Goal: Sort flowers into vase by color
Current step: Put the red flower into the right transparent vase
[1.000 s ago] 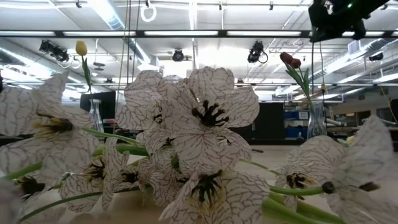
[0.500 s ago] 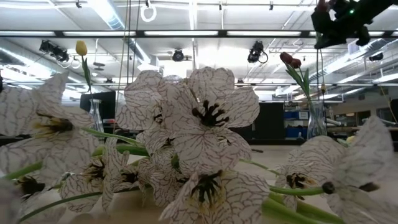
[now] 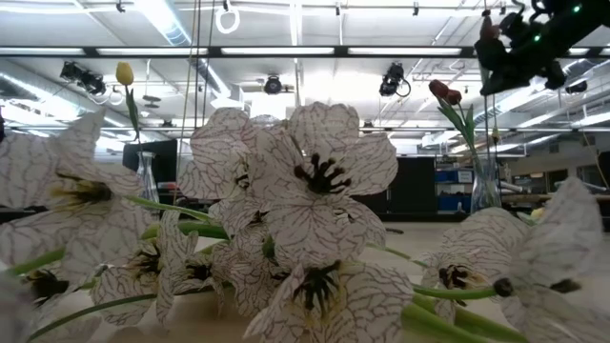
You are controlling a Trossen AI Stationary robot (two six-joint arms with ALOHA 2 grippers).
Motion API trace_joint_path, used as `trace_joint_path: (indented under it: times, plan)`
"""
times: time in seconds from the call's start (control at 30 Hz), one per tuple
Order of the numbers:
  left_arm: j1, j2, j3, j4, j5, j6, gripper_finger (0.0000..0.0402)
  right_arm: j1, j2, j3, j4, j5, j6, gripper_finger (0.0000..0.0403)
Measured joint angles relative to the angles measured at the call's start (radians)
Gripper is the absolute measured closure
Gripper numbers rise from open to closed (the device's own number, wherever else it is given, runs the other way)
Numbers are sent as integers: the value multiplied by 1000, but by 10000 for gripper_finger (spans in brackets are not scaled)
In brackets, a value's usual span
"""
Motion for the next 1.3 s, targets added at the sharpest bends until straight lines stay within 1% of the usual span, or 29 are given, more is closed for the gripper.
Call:
trace_joint_path:
  times: [0.13,0.4,0.5,0.6,0.8,0.9,1.1,1.3]
  plan:
    - [0,0,0,0,0,0,183,0,1,-36,73,1,-4,395]
    - [0,0,0,0,1,-18,183,-1,3,-82,117,73,-25,392]
    - [0,0,0,1,3,-29,183,0,3,-83,120,115,-31,383]
    - [0,0,0,1,3,-37,183,0,3,-83,120,149,-32,363]
    - [0,0,0,0,3,-38,183,0,4,-83,117,107,-25,303]
    - [0,0,0,0,3,-38,183,0,3,-83,117,107,-22,282]
    - [0,0,0,0,4,-38,183,0,1,-83,92,99,-3,271]
    - [0,0,0,0,4,-37,183,0,1,-83,1,64,-24,265]
